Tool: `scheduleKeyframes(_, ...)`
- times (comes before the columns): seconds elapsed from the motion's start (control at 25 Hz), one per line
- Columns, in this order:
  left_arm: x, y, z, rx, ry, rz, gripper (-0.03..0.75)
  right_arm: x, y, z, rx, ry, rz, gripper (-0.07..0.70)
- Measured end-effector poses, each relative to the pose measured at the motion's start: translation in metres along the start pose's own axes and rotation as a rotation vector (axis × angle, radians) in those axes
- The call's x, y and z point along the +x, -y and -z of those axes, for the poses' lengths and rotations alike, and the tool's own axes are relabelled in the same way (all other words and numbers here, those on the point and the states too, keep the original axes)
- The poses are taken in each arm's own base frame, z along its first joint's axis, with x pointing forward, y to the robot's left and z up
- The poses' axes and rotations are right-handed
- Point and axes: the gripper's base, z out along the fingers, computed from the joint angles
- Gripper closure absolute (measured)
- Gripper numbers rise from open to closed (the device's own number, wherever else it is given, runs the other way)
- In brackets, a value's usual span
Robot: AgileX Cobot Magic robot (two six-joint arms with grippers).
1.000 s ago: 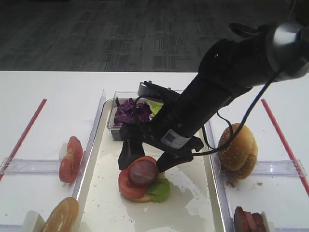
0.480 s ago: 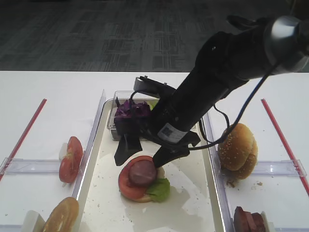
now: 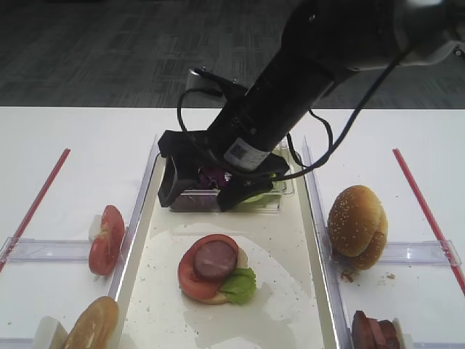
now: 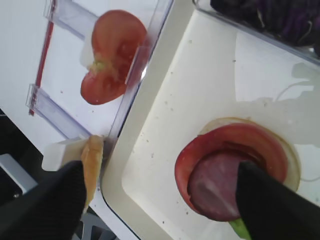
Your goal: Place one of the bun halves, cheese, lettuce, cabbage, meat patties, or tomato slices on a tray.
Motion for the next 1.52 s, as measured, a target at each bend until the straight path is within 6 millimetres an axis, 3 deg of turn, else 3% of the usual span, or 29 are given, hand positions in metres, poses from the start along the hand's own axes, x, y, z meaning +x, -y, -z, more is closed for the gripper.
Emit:
scheduleKeyframes(0.36, 0.0, 0.0, 0.0, 0.0, 0.0, 0.0, 0.026, -0.009, -0.006, 0.012, 0.045, -0.009, 0.041, 0.006)
scheduleKeyframes(0.96, 0.0, 0.0, 0.0, 0.0, 0.0, 0.0, 0.026, -0.001, 0.022, 0.018, 0.358, -0.121, 0.135, 0.015)
scheduleKeyframes(1.52, 0.0, 0.0, 0.0, 0.0, 0.0, 0.0, 0.026, -0.001, 0.026, 0.022, 0.42, -0.141, 0.163, 0.025)
